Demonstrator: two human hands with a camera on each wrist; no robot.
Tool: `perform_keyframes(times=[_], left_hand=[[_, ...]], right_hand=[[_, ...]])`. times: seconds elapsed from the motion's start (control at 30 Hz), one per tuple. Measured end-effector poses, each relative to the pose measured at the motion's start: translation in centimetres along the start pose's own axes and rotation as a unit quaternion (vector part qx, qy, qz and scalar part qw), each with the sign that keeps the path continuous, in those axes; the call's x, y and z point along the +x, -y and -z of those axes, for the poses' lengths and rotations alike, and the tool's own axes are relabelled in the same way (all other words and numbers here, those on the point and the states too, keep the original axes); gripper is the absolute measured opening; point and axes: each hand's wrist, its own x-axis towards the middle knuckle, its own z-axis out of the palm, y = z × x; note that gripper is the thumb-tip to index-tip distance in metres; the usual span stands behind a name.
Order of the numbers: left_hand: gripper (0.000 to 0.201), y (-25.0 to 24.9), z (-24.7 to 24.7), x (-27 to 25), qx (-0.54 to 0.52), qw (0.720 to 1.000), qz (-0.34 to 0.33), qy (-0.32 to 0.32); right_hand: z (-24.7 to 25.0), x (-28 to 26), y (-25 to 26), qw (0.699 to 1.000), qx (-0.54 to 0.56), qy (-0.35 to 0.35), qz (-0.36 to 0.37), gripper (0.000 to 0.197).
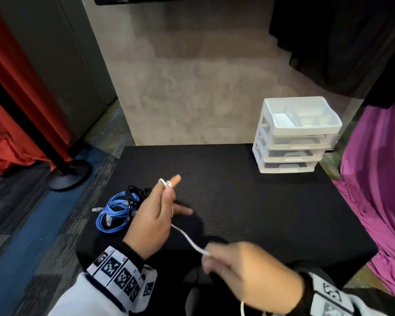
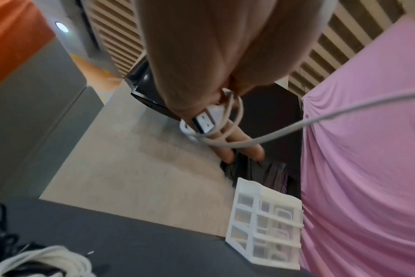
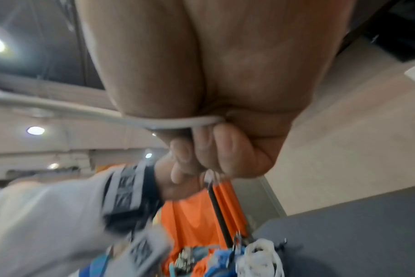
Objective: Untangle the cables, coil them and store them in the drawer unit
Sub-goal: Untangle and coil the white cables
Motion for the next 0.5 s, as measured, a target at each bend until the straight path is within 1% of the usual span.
perform_keyframes(times=[0.07, 0.1, 0.13, 0.17, 0.2, 0.23, 0.3, 0.33, 0.37, 0.4, 0.43, 0.5], left_hand=[[0.032, 0.0, -0.2, -0.9, 0.039, 0.996, 0.013, 0.082], [0.034, -0.5, -0.5, -1.4, 0.029, 0.991, 0.029, 0.124], [0.038, -1.3, -1.0, -1.9, -0.007, 0.985, 0.053, 0.165], [0.043, -2.0, -1.5, -2.4, -0.065, 0.974, 0.084, 0.199], [0.047, -2.7, -1.9, -2.8, -0.135, 0.958, 0.117, 0.223], [0.045, -3.3, -2.3, -3.1, -0.197, 0.941, 0.144, 0.235], [0.041, -4.2, -3.1, -3.5, -0.282, 0.917, 0.163, 0.229], [0.040, -4.2, -3.5, -3.6, -0.306, 0.913, 0.156, 0.221], [0.040, -4.3, -3.9, -3.8, -0.318, 0.913, 0.142, 0.210], [0.040, -4.1, -4.3, -3.8, -0.318, 0.919, 0.128, 0.194], [0.040, -4.0, -4.6, -3.9, -0.312, 0.926, 0.119, 0.176], [0.041, -4.0, -5.1, -3.9, -0.291, 0.938, 0.116, 0.145]], right_hand=[[2.4, 0.4, -0.1, 0.998, 0.012, -0.056, -0.001, 0.015], [3.4, 0.8, -0.2, 0.996, 0.023, -0.088, 0.001, 0.017], [4.2, 1.2, -0.5, 0.992, 0.039, -0.120, 0.004, 0.018], [4.7, 1.6, -0.7, 0.987, 0.062, -0.151, 0.006, 0.018], [4.9, 2.1, -0.9, 0.981, 0.094, -0.172, 0.003, 0.019], [4.9, 2.5, -1.1, 0.974, 0.142, -0.176, -0.010, 0.020], [4.4, 3.1, -1.1, 0.950, 0.273, -0.146, -0.043, 0.022], [3.9, 3.2, -1.1, 0.931, 0.335, -0.135, -0.057, 0.022], [3.4, 3.3, -1.0, 0.914, 0.376, -0.139, -0.068, 0.022], [2.8, 3.3, -1.0, 0.903, 0.393, -0.155, -0.078, 0.021], [2.3, 3.3, -1.0, 0.903, 0.381, -0.182, -0.084, 0.021], [1.4, 3.4, -1.0, 0.913, 0.321, -0.236, -0.087, 0.023]])
